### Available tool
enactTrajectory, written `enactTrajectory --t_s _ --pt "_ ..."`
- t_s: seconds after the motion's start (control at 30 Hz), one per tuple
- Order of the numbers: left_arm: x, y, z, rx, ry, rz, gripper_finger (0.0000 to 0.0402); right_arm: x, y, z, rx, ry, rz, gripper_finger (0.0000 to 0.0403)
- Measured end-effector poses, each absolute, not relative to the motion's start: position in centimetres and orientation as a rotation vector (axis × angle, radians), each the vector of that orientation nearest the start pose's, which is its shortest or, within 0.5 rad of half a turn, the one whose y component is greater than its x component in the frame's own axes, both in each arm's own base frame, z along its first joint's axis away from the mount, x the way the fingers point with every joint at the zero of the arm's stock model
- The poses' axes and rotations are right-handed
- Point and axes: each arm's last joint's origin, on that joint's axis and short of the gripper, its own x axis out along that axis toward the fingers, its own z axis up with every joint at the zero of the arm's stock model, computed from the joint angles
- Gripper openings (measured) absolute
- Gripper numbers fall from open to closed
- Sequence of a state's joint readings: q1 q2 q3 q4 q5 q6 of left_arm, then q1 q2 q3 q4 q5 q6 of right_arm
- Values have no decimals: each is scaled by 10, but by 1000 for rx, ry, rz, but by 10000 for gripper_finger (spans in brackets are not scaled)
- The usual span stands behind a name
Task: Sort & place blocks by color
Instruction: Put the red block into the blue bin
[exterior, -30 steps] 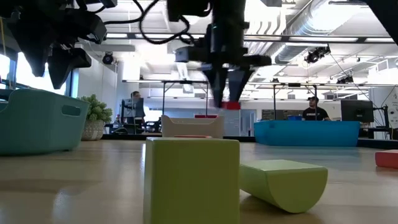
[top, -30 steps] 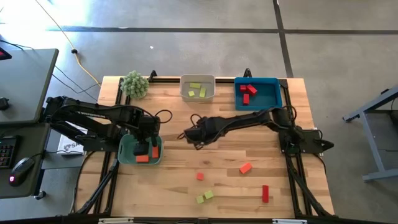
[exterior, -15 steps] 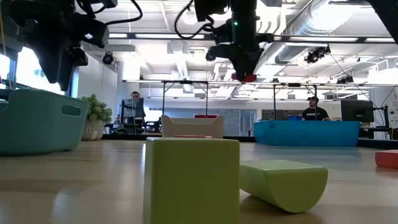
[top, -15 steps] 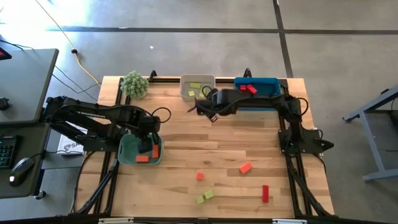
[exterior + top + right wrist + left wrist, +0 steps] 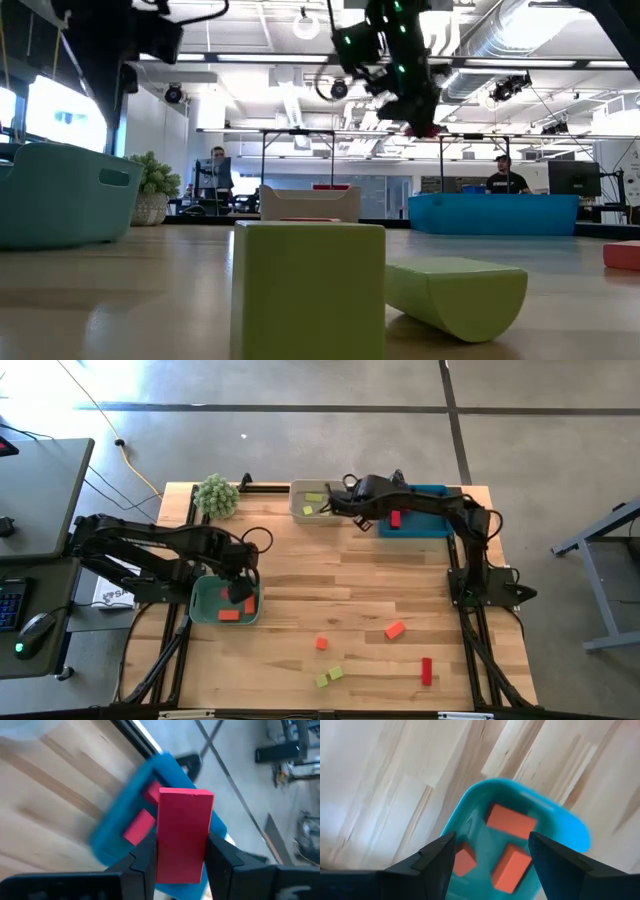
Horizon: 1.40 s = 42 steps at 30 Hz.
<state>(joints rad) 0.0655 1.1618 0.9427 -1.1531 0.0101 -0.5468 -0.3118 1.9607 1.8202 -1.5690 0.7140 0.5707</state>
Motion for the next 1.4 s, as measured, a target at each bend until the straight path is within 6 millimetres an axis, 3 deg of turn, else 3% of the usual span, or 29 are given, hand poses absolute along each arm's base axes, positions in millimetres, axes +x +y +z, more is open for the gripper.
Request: enactTrajectory --t_s 0.27,0.67,1.03,1.4 --pt "192 15 279 -507 1236 431 239 284 -160 245 111 1547 -1246 103" --pt "196 43 294 -526 1071 632 239 212 -184 216 463 1336 -1175 104" --pt "216 72 310 -560 735 644 239 183 -205 189 646 1238 -1096 112" --pt "221 83 319 -518 611 631 239 175 -212 187 662 1230 -1103 182"
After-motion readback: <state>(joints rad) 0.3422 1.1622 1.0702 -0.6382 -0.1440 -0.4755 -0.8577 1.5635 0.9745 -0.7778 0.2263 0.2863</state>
